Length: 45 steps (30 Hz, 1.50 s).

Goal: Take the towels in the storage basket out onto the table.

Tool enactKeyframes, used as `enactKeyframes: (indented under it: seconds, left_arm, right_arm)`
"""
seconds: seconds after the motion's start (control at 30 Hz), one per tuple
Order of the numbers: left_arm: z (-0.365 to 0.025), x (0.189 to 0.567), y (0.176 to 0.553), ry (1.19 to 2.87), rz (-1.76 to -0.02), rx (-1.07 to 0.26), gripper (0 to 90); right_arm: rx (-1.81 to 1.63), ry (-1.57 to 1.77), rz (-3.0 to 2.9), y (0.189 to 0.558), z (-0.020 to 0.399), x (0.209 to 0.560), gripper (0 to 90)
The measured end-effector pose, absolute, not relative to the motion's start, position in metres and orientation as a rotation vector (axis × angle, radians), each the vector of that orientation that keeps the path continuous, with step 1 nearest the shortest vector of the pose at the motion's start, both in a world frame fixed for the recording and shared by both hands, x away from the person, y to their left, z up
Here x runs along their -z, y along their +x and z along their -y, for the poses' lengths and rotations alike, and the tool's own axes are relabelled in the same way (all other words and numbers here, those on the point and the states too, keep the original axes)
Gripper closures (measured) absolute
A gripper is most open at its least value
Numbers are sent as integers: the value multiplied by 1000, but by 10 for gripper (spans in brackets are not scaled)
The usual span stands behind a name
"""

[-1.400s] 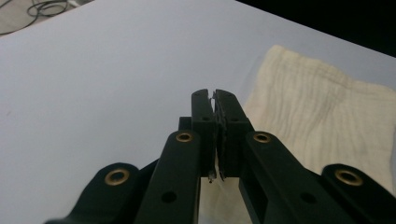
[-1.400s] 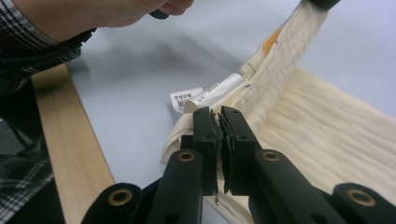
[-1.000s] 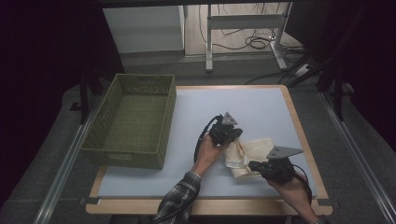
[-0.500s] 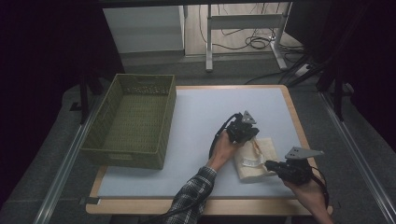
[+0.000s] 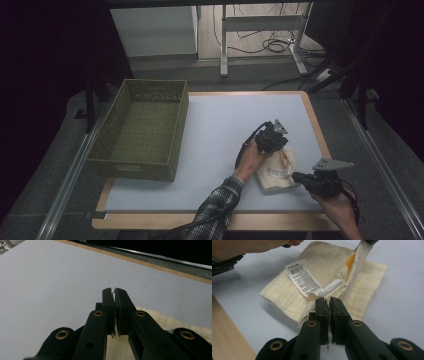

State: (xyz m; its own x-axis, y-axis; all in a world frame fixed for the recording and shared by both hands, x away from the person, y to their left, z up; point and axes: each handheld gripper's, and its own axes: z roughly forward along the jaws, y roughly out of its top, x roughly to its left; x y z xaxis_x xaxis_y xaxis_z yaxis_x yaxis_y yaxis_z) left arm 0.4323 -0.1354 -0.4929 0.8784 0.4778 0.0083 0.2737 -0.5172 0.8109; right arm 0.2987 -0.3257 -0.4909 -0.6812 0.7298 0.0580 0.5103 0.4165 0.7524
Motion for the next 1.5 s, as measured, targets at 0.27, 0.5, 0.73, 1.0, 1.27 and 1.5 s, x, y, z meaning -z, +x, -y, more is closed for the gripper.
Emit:
enactKeyframes:
  seconds: [0.27, 0.5, 0.73, 1.0, 1.27, 1.5]
  left_arm:
    - [142, 496, 432, 2115, -575, -296, 593]
    - [122, 480, 428, 2066, -596, -319, 410]
    - [93, 485, 420, 2089, -623, -326, 418]
    - [63, 500, 415, 2085, -681, -247, 438]
    - [55, 518, 409, 2135, -699, -251, 456]
    - [42, 516, 407, 2118, -733, -235, 448]
  right_arm:
    - [-1106, 1119, -2387, 300, 334, 498, 771]
    - [-1085, 1122, -2326, 294, 351, 484, 688]
    - [-1073, 1131, -2273, 300, 358, 472, 655]
    - [-1032, 1130, -2312, 316, 345, 481, 638]
    - [-979, 1204, -2334, 316, 358, 498, 636]
    - [-1024, 1194, -2367, 319, 349, 496, 521]
